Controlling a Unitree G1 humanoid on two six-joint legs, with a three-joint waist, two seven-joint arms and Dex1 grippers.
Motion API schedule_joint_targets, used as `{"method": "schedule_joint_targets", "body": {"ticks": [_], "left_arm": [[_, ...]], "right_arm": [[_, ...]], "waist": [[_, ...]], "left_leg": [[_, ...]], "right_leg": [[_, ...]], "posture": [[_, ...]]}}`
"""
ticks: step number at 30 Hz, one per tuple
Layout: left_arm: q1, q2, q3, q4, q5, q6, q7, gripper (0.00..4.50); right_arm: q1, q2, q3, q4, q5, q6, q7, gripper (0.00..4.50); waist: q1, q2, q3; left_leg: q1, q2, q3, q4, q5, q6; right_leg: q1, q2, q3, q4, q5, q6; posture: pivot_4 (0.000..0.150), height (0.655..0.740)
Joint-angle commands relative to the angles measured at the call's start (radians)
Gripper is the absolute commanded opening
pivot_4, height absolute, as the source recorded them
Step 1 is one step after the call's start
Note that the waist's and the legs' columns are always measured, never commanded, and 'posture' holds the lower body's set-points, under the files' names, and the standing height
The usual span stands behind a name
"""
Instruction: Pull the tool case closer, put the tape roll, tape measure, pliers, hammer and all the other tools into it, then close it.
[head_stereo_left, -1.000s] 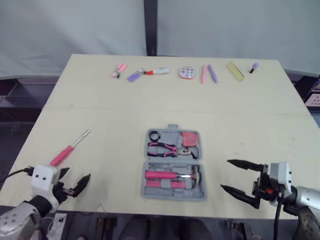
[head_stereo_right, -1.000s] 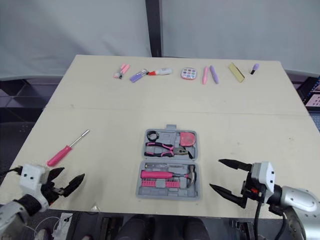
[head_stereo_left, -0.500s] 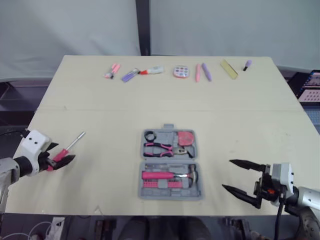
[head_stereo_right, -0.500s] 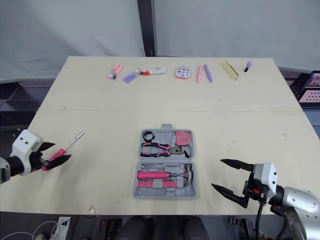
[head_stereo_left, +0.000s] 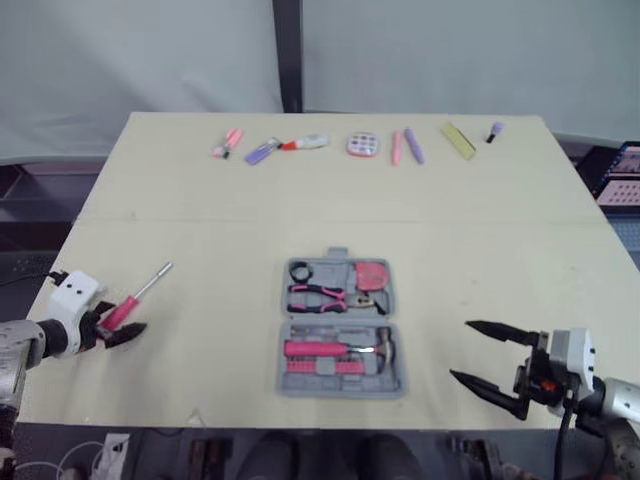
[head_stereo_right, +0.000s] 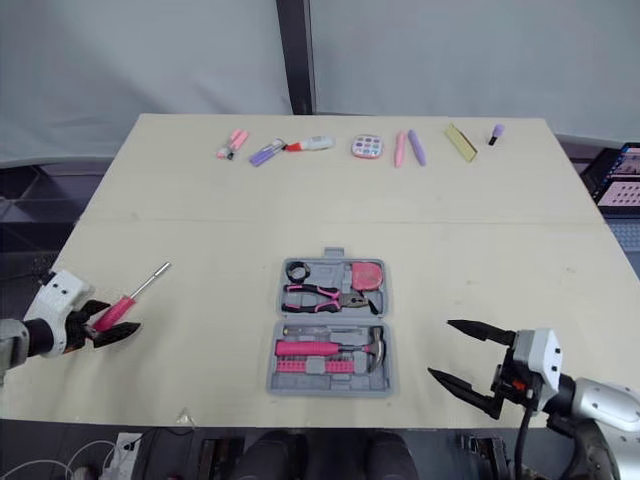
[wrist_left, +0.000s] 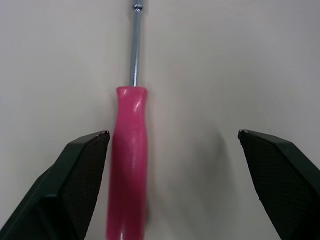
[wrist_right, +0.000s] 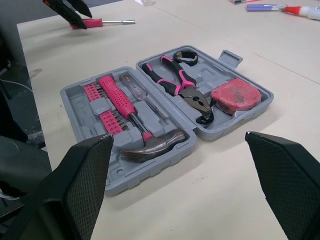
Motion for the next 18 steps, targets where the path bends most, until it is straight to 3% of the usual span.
{"method": "schedule_joint_targets", "body": {"ticks": [1,10,18], "left_arm": [[-0.063,-0.002,-0.027,0.076,0.039,-0.040,0.003,4.43],[-0.218,-0.041,-0.102,0.264,0.104,-0.107,-0.007,4.43],[-0.173,-0.037,-0.104,0.282,0.112,-0.130,-0.027,4.43]], "right_arm": [[0.003,-0.006,-0.026,-0.037,0.007,-0.002,-0.010,4.50],[0.041,-0.007,-0.053,-0.066,0.012,0.003,-0.023,4.50],[0.071,-0.007,-0.072,-0.083,0.015,0.005,-0.028,4.50]], "waist": [[0.001,0.000,0.000],[-0.001,-0.001,0.000],[-0.001,0.000,0.000]], "left_leg": [[0.000,0.000,0.000,0.000,0.000,0.000],[0.000,-0.002,0.001,0.000,0.000,0.001],[0.000,-0.002,0.002,0.000,0.000,0.001]], "right_leg": [[0.000,0.000,0.000,0.001,0.000,0.000],[-0.005,0.000,-0.003,0.007,0.000,0.000],[-0.005,0.000,-0.003,0.008,0.000,0.000]], "posture": [[0.150,0.7400],[0.150,0.7400],[0.150,0.7400]]}}
